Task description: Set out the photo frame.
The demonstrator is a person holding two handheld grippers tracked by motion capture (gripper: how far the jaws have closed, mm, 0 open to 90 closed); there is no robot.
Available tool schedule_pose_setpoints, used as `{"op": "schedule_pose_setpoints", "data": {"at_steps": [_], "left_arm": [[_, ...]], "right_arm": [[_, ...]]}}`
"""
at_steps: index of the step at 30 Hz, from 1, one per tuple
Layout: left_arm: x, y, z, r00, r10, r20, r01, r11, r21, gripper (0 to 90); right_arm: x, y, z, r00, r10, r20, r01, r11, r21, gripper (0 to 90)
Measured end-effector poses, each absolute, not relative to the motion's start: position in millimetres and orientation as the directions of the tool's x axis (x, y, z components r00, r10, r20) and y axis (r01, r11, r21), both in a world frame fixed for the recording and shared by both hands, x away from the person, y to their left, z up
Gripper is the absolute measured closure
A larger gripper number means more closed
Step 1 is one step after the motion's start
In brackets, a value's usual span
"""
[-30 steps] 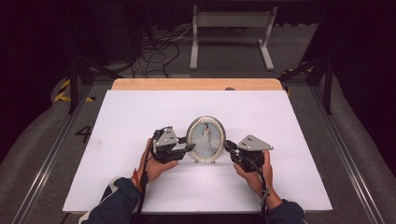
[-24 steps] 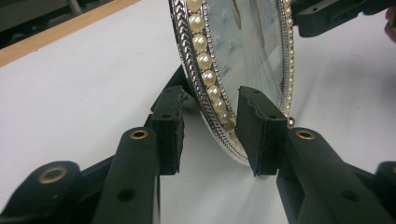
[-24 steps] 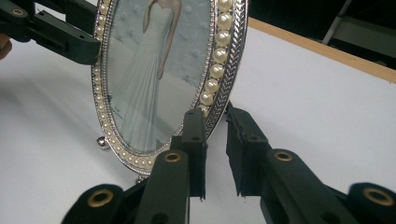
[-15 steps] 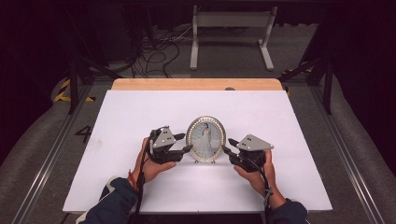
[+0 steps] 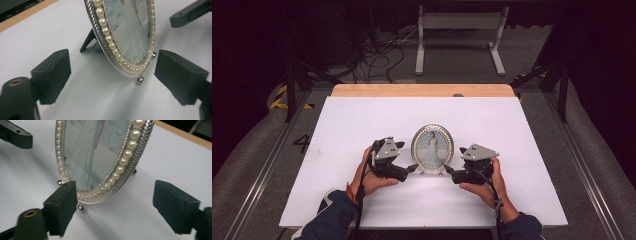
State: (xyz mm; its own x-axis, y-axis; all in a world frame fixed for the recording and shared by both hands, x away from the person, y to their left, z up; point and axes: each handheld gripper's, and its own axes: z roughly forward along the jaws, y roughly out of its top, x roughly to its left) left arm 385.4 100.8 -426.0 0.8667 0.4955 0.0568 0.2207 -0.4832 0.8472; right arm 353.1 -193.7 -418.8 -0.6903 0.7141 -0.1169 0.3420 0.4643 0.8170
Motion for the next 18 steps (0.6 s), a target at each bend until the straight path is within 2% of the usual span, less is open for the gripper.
{"op": "schedule_pose_setpoints", "data": {"at_steps": [3,6,18], "left_arm": [[385,99,-428,0.877,0.476,0.071,0.210,-0.511,0.833,5.7],[384,98,-429,0.873,0.478,0.092,0.196,-0.519,0.832,6.1],[378,114,-426,0.857,0.498,0.129,0.179,-0.524,0.833,8.4]], "right_arm": [[355,-194,-423,-0.700,0.707,-0.097,0.355,0.463,0.812,11.8],[356,-193,-424,-0.714,0.693,-0.103,0.346,0.476,0.808,7.7],[353,-200,-422,-0.687,0.703,-0.186,0.323,0.524,0.788,13.1]]}}
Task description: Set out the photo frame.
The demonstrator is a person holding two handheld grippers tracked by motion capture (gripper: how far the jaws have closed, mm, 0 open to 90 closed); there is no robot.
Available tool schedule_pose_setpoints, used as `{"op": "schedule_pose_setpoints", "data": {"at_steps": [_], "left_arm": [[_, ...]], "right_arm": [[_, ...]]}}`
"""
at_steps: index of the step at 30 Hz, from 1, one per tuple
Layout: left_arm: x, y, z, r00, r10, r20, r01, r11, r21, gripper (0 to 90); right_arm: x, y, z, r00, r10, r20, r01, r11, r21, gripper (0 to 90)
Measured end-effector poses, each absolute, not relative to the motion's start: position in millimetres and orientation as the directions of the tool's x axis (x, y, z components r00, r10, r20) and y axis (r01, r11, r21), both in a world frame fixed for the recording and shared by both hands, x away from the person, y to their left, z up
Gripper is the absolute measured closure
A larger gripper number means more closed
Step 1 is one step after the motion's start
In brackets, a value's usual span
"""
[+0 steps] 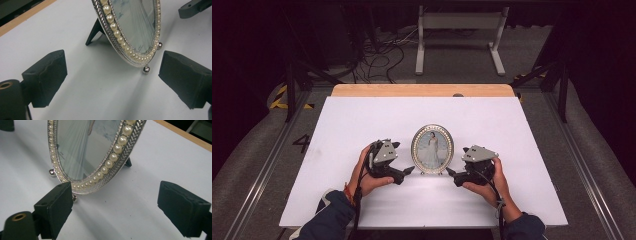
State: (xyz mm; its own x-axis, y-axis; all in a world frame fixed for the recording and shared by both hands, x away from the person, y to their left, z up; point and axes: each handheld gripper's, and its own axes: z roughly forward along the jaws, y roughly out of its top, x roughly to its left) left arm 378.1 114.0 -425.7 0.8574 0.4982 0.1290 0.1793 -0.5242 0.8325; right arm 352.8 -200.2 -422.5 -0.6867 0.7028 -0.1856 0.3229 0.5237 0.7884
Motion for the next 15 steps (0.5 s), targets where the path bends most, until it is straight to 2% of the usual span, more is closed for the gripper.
{"op": "schedule_pose_setpoints", "data": {"at_steps": [15], "left_arm": [[367,133,-422,0.838,0.515,0.181,0.157,-0.544,0.824,9.3]], "right_arm": [[344,-205,-416,-0.678,0.695,-0.242,0.278,0.546,0.790,15.1]]}}
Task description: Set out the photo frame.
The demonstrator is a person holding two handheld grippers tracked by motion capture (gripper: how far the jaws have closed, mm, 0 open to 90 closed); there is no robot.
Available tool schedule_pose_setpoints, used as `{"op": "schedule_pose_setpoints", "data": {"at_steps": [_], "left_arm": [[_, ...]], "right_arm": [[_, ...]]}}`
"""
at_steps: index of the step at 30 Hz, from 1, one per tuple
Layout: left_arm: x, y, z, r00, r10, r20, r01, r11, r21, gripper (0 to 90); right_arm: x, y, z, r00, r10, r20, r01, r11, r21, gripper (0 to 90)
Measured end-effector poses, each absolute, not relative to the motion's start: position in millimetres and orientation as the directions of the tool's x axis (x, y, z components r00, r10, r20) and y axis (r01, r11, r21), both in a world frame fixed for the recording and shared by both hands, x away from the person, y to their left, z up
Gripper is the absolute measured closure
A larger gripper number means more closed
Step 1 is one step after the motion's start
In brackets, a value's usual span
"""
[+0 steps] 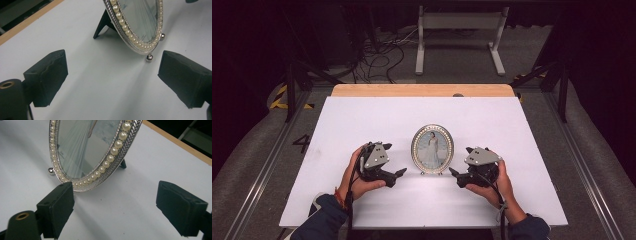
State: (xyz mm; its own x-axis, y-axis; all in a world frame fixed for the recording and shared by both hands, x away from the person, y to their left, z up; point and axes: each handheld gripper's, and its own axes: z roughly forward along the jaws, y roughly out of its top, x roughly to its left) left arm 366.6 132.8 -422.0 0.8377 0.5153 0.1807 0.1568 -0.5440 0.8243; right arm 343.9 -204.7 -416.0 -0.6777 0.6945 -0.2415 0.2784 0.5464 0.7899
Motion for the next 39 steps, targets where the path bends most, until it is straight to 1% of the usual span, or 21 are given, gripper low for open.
{"op": "schedule_pose_setpoints", "data": {"at_steps": [7,14,26,28,35,39], "left_arm": [[361,142,-421,0.827,0.529,0.191,0.155,-0.541,0.826,9.4],[356,155,-424,0.822,0.544,0.169,0.177,-0.525,0.832,9.6],[343,179,-429,0.801,0.573,0.174,0.190,-0.519,0.834,9.5],[339,187,-432,0.787,0.586,0.194,0.189,-0.527,0.828,9.5],[335,205,-438,0.766,0.621,0.167,0.223,-0.499,0.837,9.7],[332,215,-443,0.752,0.637,0.173,0.238,-0.506,0.829,9.6]], "right_arm": [[338,-210,-412,-0.677,0.692,-0.251,0.272,0.552,0.788,15.2],[335,-220,-414,-0.670,0.691,-0.272,0.277,0.573,0.772,15.1],[326,-247,-414,-0.638,0.723,-0.264,0.299,0.549,0.781,15.0],[325,-251,-415,-0.633,0.729,-0.262,0.303,0.545,0.782,15.0],[321,-265,-422,-0.609,0.744,-0.276,0.327,0.553,0.766,14.7],[317,-275,-423,-0.586,0.764,-0.269,0.337,0.532,0.776,14.7]]}}
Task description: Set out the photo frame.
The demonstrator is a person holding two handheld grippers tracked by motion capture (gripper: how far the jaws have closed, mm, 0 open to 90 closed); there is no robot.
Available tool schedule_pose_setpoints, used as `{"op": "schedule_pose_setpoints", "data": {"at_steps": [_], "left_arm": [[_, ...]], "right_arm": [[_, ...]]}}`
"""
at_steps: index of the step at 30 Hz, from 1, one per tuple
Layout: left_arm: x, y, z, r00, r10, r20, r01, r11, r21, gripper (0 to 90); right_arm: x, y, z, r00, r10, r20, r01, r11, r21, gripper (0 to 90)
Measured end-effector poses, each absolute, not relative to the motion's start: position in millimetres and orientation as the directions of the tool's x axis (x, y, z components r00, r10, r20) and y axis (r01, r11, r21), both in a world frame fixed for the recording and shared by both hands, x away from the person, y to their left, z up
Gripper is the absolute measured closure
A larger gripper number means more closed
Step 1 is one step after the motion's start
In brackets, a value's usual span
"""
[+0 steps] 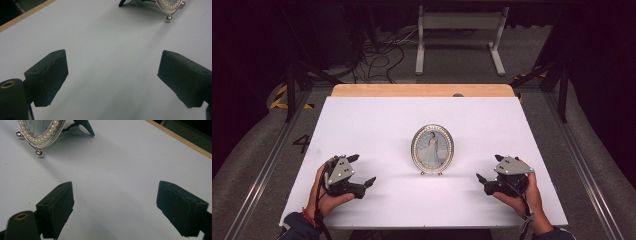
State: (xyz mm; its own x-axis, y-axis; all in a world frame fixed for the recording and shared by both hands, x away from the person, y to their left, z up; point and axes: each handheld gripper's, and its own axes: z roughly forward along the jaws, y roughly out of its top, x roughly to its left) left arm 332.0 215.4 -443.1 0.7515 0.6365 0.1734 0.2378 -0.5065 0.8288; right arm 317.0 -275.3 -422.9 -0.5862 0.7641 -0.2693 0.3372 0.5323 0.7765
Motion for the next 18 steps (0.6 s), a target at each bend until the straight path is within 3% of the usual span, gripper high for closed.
{"op": "schedule_pose_setpoints", "data": {"at_steps": [7,18], "left_arm": [[324,228,-445,0.734,0.655,0.181,0.246,-0.505,0.827,9.4],[310,264,-450,0.707,0.700,0.102,0.304,-0.431,0.850,9.7]], "right_arm": [[312,-290,-428,-0.571,0.782,-0.252,0.351,0.510,0.785,14.6],[306,-314,-434,-0.543,0.813,-0.209,0.369,0.455,0.810,14.1]]}}
